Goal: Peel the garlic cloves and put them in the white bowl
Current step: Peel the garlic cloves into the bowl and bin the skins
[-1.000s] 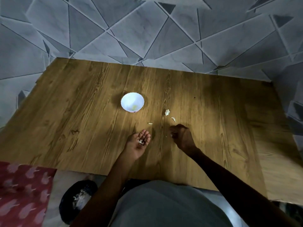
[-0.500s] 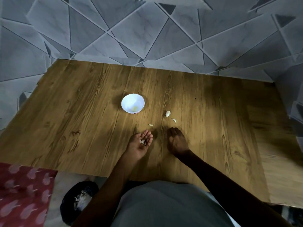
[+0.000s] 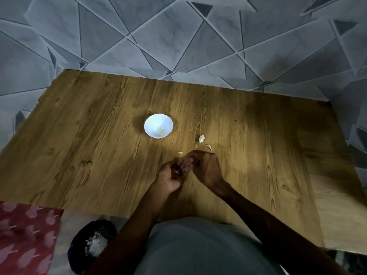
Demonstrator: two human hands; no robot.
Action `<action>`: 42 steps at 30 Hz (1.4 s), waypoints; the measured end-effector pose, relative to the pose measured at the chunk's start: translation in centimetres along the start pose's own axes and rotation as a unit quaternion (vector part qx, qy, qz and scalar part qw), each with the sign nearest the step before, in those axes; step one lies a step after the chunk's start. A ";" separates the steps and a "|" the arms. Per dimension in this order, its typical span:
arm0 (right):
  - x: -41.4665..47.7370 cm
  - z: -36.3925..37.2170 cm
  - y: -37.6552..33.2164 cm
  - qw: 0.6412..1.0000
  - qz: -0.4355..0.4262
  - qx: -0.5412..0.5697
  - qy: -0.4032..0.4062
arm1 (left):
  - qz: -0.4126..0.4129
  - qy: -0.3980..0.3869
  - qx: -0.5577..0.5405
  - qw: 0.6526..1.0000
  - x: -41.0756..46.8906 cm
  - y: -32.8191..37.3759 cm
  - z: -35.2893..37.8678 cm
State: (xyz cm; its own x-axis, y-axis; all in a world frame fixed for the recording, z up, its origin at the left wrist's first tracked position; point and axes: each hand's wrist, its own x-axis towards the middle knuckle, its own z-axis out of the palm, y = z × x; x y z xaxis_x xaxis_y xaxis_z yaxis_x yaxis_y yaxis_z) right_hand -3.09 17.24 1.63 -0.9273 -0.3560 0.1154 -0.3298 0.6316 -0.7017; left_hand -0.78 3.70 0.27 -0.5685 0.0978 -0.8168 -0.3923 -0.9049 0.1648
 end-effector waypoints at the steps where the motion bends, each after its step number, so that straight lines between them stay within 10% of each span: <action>1: 0.2 -0.3 0.6 1.000 0.007 0.019 0.015 | -0.003 -0.003 -0.002 1.000 0.0 0.2 -0.1; 6: 0.2 -1.5 4.4 0.996 0.082 -0.035 -0.008 | 0.007 -0.004 0.015 1.000 0.0 1.4 -0.5; 16: -2.0 1.7 4.3 0.963 -0.039 -0.230 -0.134 | 0.018 0.003 0.008 1.000 0.6 3.0 -1.0; 24: -1.8 -0.2 5.7 0.988 0.096 -0.108 -0.053 | 0.029 -0.009 -0.011 0.999 -0.4 3.0 -2.5; 42: -1.4 1.2 4.6 0.935 0.006 -0.322 -0.151 | 0.038 0.026 0.066 0.997 -0.2 1.3 -1.2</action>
State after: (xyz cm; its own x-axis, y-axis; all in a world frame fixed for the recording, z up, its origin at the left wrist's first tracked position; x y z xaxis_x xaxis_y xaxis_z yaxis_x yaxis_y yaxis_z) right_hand -3.14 19.81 -2.61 -0.8710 -0.4638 -0.1621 -0.4486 0.8853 -0.1226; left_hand -0.32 2.02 -0.07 -0.5638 0.0057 -0.8259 -0.4432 -0.8459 0.2967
